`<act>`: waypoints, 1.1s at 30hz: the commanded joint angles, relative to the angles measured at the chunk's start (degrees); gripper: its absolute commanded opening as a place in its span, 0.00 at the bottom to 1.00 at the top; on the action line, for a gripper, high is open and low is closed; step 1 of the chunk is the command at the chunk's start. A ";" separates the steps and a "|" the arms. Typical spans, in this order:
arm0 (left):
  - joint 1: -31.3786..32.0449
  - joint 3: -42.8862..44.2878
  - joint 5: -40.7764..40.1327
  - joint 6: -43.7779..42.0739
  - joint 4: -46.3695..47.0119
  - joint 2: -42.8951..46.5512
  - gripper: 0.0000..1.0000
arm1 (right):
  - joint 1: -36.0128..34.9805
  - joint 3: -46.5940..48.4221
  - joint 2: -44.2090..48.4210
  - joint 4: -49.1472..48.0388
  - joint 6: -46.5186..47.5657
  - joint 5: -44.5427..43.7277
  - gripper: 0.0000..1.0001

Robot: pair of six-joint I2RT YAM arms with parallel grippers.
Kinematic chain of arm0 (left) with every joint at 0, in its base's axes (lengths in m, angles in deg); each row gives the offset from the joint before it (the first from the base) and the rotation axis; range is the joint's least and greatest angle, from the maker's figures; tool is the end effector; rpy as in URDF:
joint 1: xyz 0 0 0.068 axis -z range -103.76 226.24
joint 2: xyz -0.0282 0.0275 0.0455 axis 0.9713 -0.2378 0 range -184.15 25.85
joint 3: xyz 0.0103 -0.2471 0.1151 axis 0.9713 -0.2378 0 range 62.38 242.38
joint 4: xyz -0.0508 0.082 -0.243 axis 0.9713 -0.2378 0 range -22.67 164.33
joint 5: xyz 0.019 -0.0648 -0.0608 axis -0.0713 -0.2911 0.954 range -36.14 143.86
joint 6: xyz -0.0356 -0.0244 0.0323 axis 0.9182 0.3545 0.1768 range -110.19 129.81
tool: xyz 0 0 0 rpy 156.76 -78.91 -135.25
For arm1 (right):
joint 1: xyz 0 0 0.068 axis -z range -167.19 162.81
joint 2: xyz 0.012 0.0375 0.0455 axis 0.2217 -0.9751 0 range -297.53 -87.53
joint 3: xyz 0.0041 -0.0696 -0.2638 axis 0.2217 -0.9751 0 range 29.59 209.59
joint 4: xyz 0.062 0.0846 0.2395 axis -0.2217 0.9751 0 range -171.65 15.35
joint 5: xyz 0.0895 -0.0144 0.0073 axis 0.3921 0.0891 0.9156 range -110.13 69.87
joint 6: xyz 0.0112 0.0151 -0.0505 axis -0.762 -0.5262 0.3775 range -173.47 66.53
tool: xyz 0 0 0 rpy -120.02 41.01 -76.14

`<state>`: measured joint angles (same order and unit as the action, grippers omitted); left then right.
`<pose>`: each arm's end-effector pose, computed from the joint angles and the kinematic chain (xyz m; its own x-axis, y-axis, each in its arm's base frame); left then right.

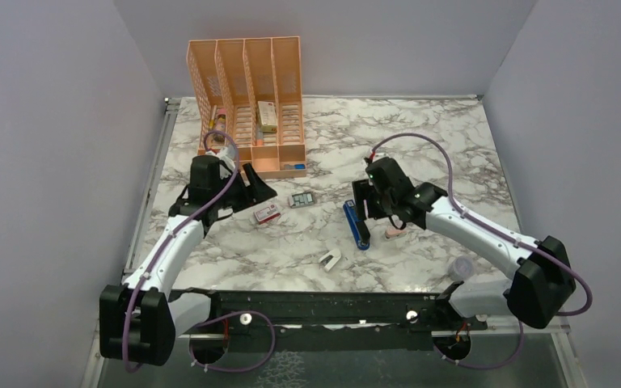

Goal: Load the staples into the stapler

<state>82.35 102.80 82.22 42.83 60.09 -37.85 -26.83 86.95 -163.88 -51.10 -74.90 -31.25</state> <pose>0.2322 -0.0417 0.2444 -0.7630 -0.4006 -0.5074 0.0627 0.7353 -0.6748 0.2197 0.1731 0.2642 -0.7389 -0.1466 -0.6576 -0.2789 0.9550 0.1005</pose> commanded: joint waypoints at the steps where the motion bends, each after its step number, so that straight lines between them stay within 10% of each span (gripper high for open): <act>1: 5.05 -1.24 -2.48 3.21 6.52 0.65 0.72 | -0.09 -6.32 4.37 4.20 -3.22 3.69 0.75; 10: 17.16 -2.55 -10.45 6.89 12.61 -4.42 0.91 | -0.10 -14.33 7.76 -2.33 -3.37 13.30 0.73; 33: 34.38 -3.85 -13.07 17.17 33.71 -24.15 0.62 | -1.15 -13.15 2.97 -5.96 -10.34 11.31 0.16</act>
<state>113.37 98.89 70.85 58.06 86.78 -58.07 -27.68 73.01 -163.43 -56.26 -80.26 -19.64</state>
